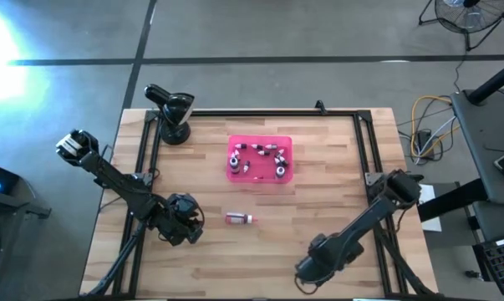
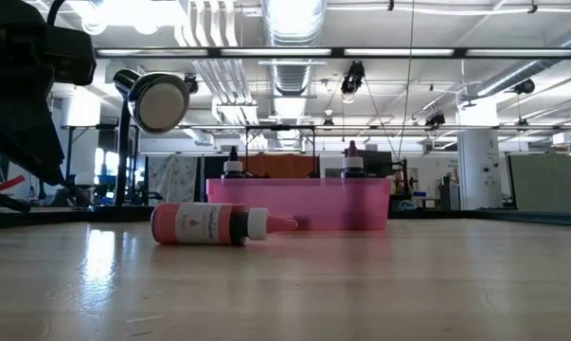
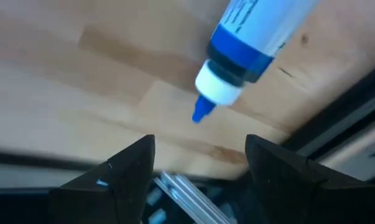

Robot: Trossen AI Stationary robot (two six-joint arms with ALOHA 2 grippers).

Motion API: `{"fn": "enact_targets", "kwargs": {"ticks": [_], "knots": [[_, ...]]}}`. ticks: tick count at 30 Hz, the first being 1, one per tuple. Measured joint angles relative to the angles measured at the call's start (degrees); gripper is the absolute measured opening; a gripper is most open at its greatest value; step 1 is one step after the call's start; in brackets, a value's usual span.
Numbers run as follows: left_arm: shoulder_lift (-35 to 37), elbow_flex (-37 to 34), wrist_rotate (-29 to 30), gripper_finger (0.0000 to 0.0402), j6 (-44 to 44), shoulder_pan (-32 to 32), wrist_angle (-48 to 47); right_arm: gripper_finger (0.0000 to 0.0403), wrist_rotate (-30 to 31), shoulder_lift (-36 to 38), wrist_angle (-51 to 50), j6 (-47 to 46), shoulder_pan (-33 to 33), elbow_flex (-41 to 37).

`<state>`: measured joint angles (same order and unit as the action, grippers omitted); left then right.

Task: Pick & Place food coloring
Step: Put the blue food coloring bottle into the pink bin

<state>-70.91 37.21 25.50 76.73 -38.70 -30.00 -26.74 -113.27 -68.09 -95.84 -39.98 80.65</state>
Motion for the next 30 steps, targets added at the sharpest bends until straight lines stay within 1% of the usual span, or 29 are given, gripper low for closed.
{"fn": "enact_targets", "kwargs": {"ticks": [2,6,9,14,17,21,24,30], "knots": [[0.00,-0.01,-0.64,0.0170,-0.04,0.00,-0.01,0.0244,1.64,1.56,4.19,-5.73,-0.59,-3.54],[0.00,-0.02,-2.63,0.0170,-0.07,0.00,0.05,0.0238,7.27,6.30,9.23,-17.55,-1.36,-10.39],[0.00,-0.02,-3.21,0.0170,0.07,0.00,0.05,0.0237,7.93,9.26,12.79,-20.88,-1.32,-15.00],[0.00,-0.02,-3.48,0.0170,0.71,0.00,0.05,0.0237,5.86,11.18,18.83,-24.33,-1.58,-20.71],[0.00,-0.01,-3.48,0.0170,1.67,0.00,0.04,0.0235,6.00,11.32,22.32,-25.93,-2.25,-22.34],[0.00,-0.02,-3.48,0.0170,2.45,0.00,0.04,0.0233,6.62,11.17,23.78,-25.45,-3.37,-23.06],[0.00,-0.02,-3.46,0.0170,2.49,0.00,0.04,0.0220,7.18,11.31,23.93,-24.88,-3.83,-23.24],[0.00,-0.02,-3.44,0.0170,2.54,0.00,0.03,0.0174,8.05,11.52,23.53,-23.72,-3.94,-23.35]]}}
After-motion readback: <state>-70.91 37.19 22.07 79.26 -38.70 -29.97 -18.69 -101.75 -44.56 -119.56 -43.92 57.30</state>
